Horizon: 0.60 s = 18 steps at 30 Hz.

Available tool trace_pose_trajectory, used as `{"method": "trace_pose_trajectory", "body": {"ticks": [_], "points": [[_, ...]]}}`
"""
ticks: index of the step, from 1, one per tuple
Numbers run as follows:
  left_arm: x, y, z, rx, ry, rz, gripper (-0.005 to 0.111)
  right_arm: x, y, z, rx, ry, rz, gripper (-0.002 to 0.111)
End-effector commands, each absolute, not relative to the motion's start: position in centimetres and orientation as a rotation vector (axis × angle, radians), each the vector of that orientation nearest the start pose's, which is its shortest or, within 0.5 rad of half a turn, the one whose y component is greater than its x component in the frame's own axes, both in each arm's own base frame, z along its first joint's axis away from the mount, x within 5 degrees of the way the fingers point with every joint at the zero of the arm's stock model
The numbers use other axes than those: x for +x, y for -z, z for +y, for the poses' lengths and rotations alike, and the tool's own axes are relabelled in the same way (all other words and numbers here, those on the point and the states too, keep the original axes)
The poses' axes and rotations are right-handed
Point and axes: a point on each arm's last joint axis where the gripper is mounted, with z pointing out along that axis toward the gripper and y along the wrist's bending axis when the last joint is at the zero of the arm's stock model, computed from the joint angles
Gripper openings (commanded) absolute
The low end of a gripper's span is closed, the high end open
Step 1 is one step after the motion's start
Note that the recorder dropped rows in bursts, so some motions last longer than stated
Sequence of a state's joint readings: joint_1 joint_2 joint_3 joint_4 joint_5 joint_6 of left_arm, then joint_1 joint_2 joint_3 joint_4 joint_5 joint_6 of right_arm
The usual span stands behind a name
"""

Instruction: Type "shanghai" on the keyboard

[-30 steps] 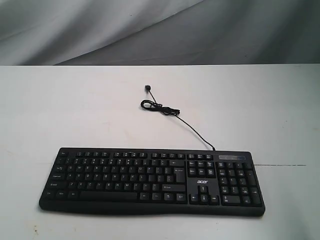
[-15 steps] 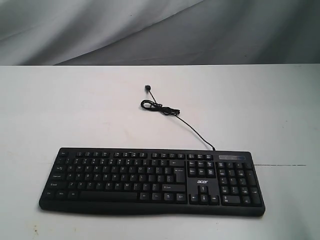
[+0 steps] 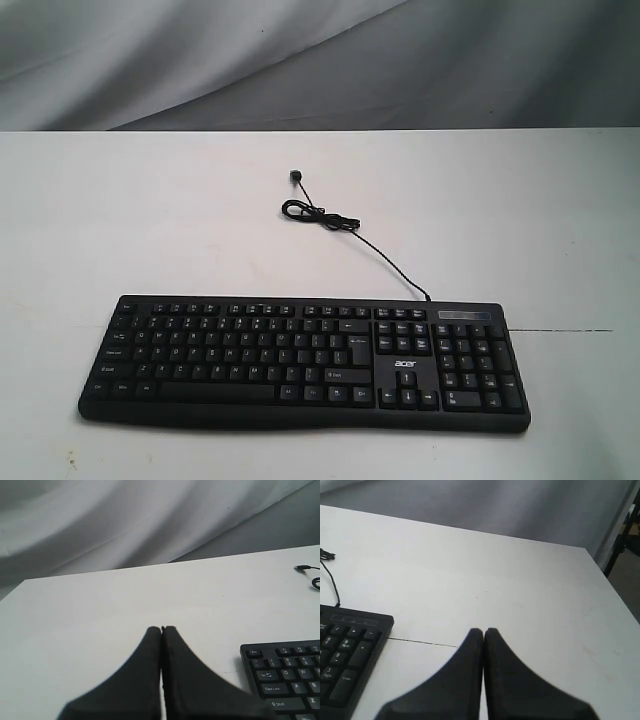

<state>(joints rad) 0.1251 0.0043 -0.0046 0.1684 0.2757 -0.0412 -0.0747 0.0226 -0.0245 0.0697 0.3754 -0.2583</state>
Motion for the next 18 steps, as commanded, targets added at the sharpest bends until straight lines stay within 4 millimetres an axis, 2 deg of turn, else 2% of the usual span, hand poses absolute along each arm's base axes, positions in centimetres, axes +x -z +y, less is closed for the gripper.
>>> {"method": "trace_pose_trajectory", "body": {"ticks": [1, 6, 10, 15, 18], "points": [[5.4, -18.9, 1.0, -0.034, -0.208, 1.750, 0.000, 4.9, -22.3, -0.2, -0.129, 0.184, 1.802, 0.000], [5.4, -18.9, 1.0, -0.034, -0.208, 1.750, 0.000, 5.2, -27.7, -0.3, -0.130, 0.201, 1.736, 0.000], [5.4, -18.9, 1.0, -0.034, -0.208, 1.750, 0.000, 6.6, -31.4, -0.4, -0.130, 0.201, 1.735, 0.000], [5.4, -18.9, 1.0, -0.034, -0.208, 1.750, 0.000, 8.6, -34.6, -0.4, -0.124, 0.182, 1.745, 0.000], [5.4, -18.9, 1.0, -0.034, -0.208, 1.750, 0.000, 9.6, -35.6, -0.2, -0.074, 0.086, 1.756, 0.000]]}}
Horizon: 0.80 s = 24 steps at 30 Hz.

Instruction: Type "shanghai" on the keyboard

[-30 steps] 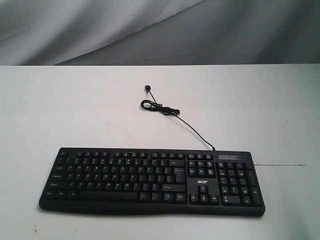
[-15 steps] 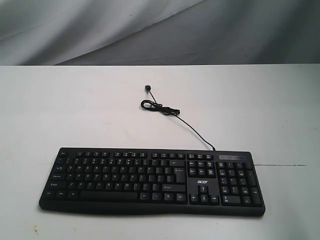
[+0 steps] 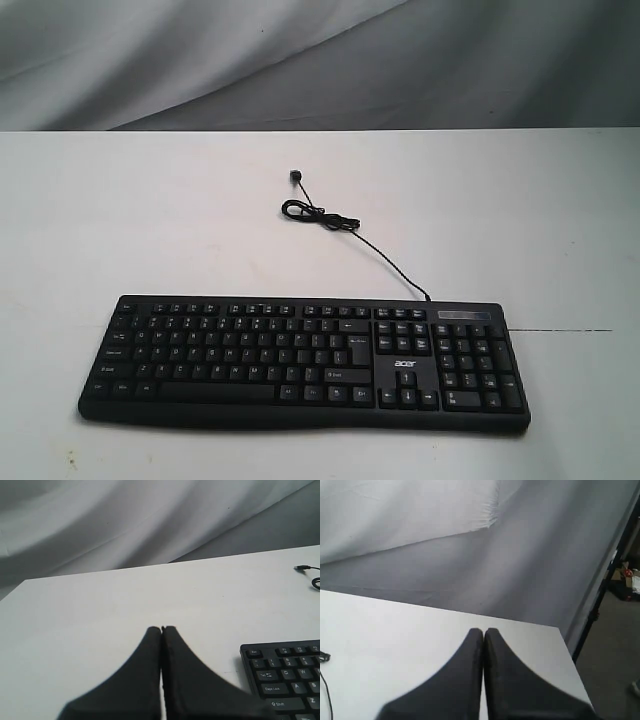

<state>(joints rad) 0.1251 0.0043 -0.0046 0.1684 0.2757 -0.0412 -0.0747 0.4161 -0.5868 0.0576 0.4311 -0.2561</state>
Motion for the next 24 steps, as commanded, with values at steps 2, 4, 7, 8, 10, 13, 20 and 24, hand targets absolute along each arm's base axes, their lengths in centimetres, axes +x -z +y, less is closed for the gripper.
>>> {"method": "trace_pose_trajectory", "body": {"ticks": [2, 4, 7, 8, 10, 13, 20, 24], "points": [[5.4, -18.9, 1.0, -0.034, -0.208, 1.750, 0.000, 10.4, -35.8, 0.2, -0.007, -0.026, 1.775, 0.000], [5.4, -18.9, 1.0, -0.034, -0.208, 1.750, 0.000, 10.9, -35.6, 0.6, 0.044, -0.120, 1.841, 0.000], [5.4, -18.9, 1.0, -0.034, -0.208, 1.750, 0.000, 11.7, -34.5, 1.7, -0.012, -0.208, 2.037, 0.000], [5.4, -18.9, 1.0, -0.034, -0.208, 1.750, 0.000, 12.1, -33.7, 2.4, -0.046, -0.247, 2.137, 0.000], [5.4, -18.9, 1.0, -0.034, -0.208, 1.750, 0.000, 12.6, -32.7, 3.8, -0.147, -0.333, 2.246, 0.000], [5.4, -18.9, 1.0, -0.034, -0.208, 1.750, 0.000, 13.7, -31.7, 6.7, -0.333, -0.513, 2.311, 0.000], [5.4, -18.9, 1.0, -0.034, -0.208, 1.750, 0.000, 16.9, -29.3, 13.5, -0.652, -0.782, 2.332, 0.000], [5.4, -18.9, 1.0, -0.034, -0.208, 1.750, 0.000, 18.8, -28.5, 17.7, -0.819, -0.807, 2.370, 0.000]]}}
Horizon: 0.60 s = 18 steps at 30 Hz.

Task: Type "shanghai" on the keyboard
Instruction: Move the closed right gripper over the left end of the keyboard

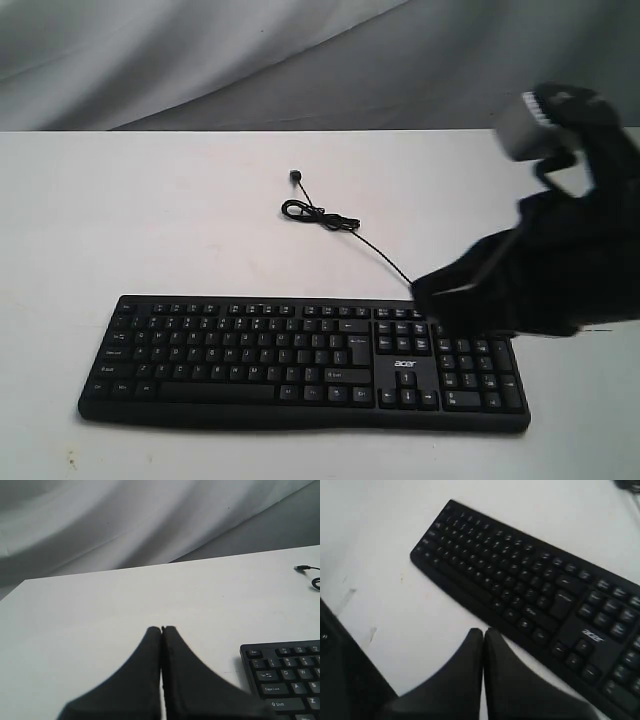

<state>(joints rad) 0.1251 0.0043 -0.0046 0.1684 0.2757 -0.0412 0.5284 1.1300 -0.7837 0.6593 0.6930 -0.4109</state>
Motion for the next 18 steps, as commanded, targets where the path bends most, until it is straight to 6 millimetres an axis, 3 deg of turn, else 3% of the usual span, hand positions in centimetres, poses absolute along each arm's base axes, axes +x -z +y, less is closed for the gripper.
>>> {"method": "trace_pose_trajectory", "body": {"ticks": [1, 12, 18], "points": [[5.4, -18.9, 1.0, -0.034, -0.208, 1.750, 0.000, 19.3, -28.5, 18.8, -0.858, -0.811, 2.365, 0.000], [5.4, -18.9, 1.0, -0.034, -0.208, 1.750, 0.000, 22.9, -27.6, 28.9, -1.228, -0.690, 2.183, 0.000], [5.4, -18.9, 1.0, -0.034, -0.208, 1.750, 0.000, 24.4, -26.0, 33.1, -1.288, -0.693, 2.165, 0.000]]}}
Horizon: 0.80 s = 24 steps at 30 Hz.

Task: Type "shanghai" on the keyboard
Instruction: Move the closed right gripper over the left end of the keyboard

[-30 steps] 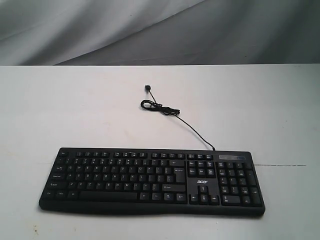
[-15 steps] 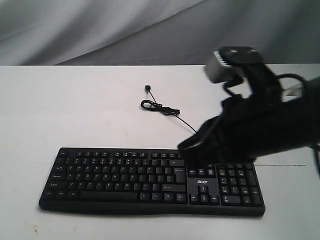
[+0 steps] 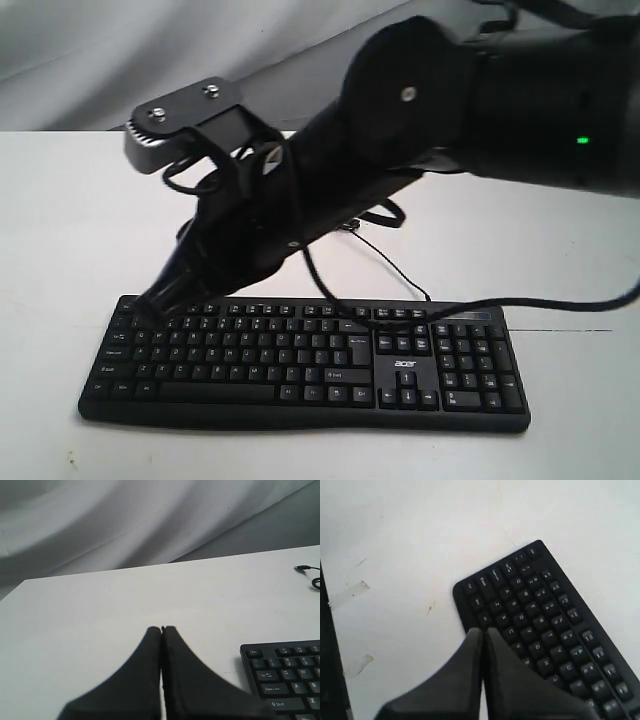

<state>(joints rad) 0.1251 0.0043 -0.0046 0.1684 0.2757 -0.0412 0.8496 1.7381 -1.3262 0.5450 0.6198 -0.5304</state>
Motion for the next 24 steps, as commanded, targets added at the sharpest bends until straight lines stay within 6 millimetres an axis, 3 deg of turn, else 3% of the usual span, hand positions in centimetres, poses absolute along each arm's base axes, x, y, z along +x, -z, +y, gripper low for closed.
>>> {"method": "trace_pose_trajectory", "body": {"ticks": [1, 9, 12, 14, 24], "points": [[5.4, -18.9, 1.0, -0.034, -0.208, 1.750, 0.000, 24.7, -25.6, 33.5, -1.292, -0.692, 2.169, 0.000], [5.4, -18.9, 1.0, -0.034, -0.208, 1.750, 0.000, 27.1, -21.2, 37.2, -1.369, -0.642, 2.182, 0.000], [5.4, -18.9, 1.0, -0.034, -0.208, 1.750, 0.000, 28.0, -18.9, 38.9, -1.448, -0.604, 2.119, 0.000], [5.4, -18.9, 1.0, -0.034, -0.208, 1.750, 0.000, 28.3, -17.9, 39.6, -1.413, -0.584, 2.085, 0.000], [5.4, -18.9, 1.0, -0.034, -0.208, 1.750, 0.000, 28.4, -14.5, 39.7, -1.527, -0.532, 2.041, 0.000]]}}
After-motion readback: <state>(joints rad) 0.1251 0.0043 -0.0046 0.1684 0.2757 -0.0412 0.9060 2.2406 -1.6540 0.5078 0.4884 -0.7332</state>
